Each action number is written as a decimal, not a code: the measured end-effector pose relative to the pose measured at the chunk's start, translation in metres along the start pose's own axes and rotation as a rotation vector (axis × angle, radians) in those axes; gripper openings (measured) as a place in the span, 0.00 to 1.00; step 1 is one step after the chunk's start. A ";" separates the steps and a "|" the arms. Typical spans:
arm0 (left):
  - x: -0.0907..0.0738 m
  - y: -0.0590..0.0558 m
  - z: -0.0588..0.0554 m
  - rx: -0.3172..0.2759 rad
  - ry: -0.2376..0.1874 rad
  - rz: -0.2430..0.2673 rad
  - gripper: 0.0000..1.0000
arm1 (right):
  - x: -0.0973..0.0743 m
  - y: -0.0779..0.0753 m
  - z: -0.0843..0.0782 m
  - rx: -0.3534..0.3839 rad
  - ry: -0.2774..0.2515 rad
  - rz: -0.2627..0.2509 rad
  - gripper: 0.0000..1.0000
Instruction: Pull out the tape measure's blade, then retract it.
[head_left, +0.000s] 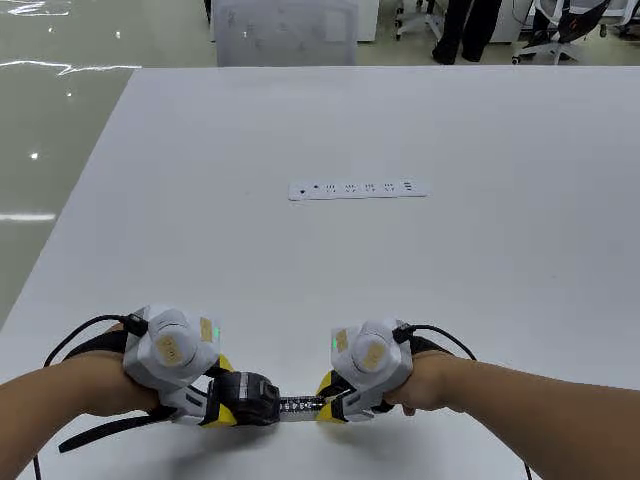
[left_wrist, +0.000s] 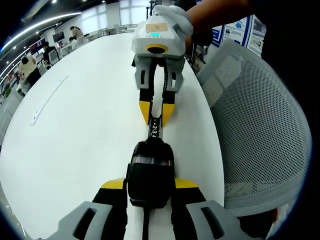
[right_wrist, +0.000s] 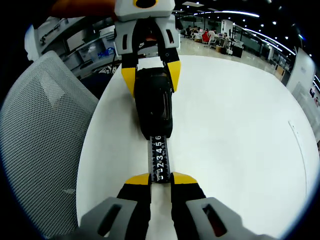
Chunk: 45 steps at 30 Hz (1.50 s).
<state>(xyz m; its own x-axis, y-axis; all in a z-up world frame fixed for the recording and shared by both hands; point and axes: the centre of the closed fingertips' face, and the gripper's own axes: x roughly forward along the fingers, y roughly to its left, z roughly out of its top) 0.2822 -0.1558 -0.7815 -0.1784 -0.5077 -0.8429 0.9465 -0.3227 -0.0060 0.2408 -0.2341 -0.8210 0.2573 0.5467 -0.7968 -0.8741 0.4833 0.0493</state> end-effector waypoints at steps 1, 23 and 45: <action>0.000 0.000 0.000 0.000 0.000 0.000 0.30 | 0.000 0.000 0.000 0.000 0.000 -0.001 0.13; 0.000 -0.001 -0.001 0.000 -0.002 0.004 0.30 | -0.007 0.001 -0.009 0.008 0.003 -0.003 0.12; 0.001 -0.001 -0.001 -0.012 0.001 0.012 0.30 | -0.014 -0.002 -0.020 0.007 0.022 -0.005 0.12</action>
<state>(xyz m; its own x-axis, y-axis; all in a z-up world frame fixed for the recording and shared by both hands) 0.2810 -0.1555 -0.7826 -0.1671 -0.5102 -0.8437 0.9515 -0.3075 -0.0025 0.2306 -0.2569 -0.8221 0.2526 0.5291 -0.8101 -0.8700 0.4906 0.0491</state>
